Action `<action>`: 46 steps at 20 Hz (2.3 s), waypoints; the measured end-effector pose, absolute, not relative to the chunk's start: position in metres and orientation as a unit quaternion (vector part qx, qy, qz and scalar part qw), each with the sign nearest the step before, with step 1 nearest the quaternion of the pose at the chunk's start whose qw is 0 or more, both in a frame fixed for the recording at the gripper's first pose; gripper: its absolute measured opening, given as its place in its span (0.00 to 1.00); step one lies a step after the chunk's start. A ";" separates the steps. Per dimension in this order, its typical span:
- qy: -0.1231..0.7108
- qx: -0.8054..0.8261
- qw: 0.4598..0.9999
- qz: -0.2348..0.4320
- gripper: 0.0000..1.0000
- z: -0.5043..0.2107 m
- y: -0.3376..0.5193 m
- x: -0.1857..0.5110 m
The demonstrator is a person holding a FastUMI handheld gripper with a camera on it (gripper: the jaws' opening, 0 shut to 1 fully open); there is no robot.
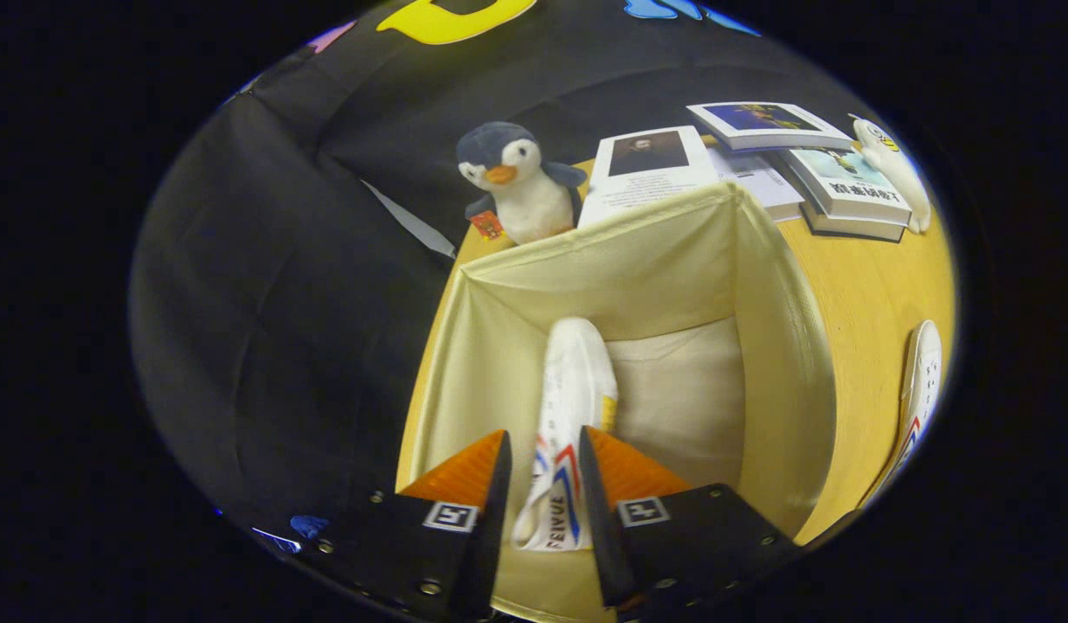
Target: Open the storage box then place both shoes into the box .Put the left shoe in first, then the right shoe, with the right side of both shoes facing outward in a uniform manner.
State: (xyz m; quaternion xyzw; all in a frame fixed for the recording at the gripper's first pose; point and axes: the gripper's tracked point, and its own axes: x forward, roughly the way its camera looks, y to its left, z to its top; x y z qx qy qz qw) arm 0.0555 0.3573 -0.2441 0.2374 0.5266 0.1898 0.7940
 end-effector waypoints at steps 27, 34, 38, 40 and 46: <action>0.405 0.091 0.900 0.130 0.96 -0.185 0.099 0.049; 0.446 0.108 0.885 0.074 0.97 -0.239 0.031 0.031; 0.471 0.113 0.873 0.059 0.97 -0.265 0.006 0.017; 0.487 0.113 0.865 0.051 0.97 -0.279 -0.004 0.008; 0.527 0.122 0.840 0.038 0.97 -0.317 -0.024 -0.013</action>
